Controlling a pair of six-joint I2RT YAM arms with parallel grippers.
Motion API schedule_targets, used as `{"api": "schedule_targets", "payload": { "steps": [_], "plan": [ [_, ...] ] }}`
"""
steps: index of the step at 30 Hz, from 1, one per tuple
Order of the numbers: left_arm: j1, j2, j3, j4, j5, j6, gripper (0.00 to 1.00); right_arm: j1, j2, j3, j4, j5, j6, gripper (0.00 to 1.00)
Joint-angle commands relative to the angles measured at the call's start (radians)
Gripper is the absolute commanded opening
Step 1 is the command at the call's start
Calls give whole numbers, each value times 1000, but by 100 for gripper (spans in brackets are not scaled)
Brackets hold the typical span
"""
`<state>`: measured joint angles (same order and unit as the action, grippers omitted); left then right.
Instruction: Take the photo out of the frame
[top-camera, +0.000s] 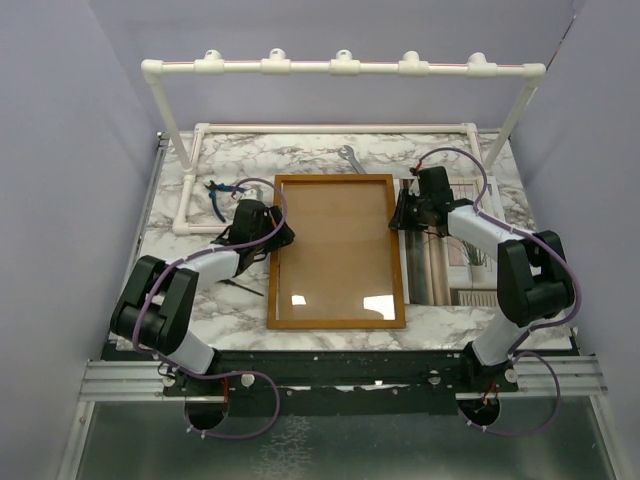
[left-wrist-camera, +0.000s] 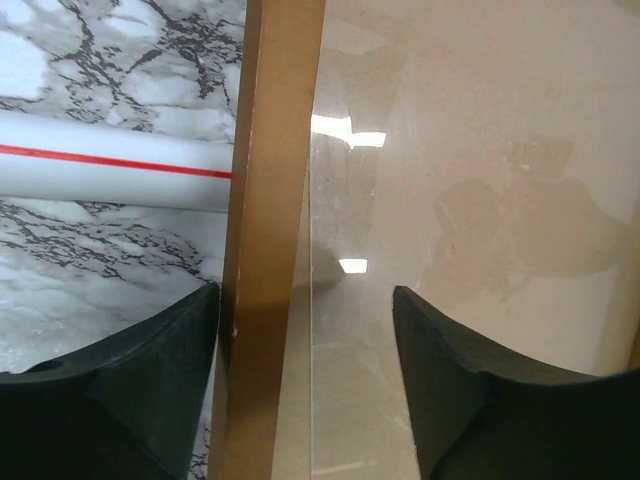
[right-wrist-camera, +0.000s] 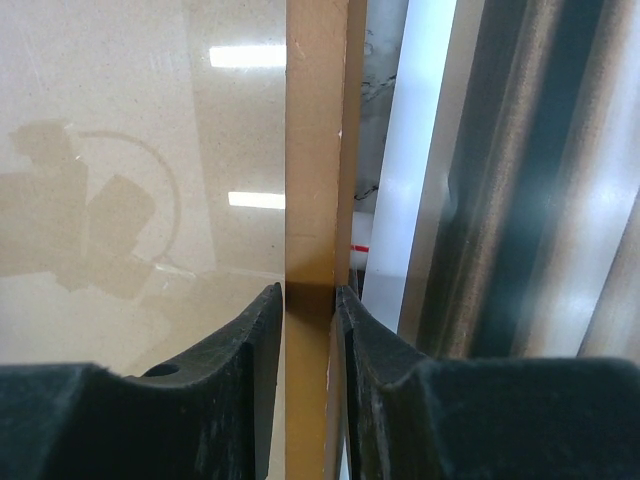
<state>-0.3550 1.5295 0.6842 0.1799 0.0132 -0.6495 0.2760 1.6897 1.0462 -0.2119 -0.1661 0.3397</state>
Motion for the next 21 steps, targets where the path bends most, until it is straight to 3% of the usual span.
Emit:
{"api": "schedule_targets", "payload": {
  "steps": [1,4,9,12,21],
  "plan": [
    [17,40,3,59,102,27,63,8,18,31,-17,20,-2,31],
    [22,66,3,80,114,27,55,8,16,30,-17,20,-2,31],
    [32,118,10,103,153,24,53,8,16,31,-18,14,-2,31],
    [37,122,8,107,156,25,46,8,19,32,-17,15,-1,31],
    [61,39,0,17,63,57,27,13,28,38,-9,-4,8,29]
  ]
}}
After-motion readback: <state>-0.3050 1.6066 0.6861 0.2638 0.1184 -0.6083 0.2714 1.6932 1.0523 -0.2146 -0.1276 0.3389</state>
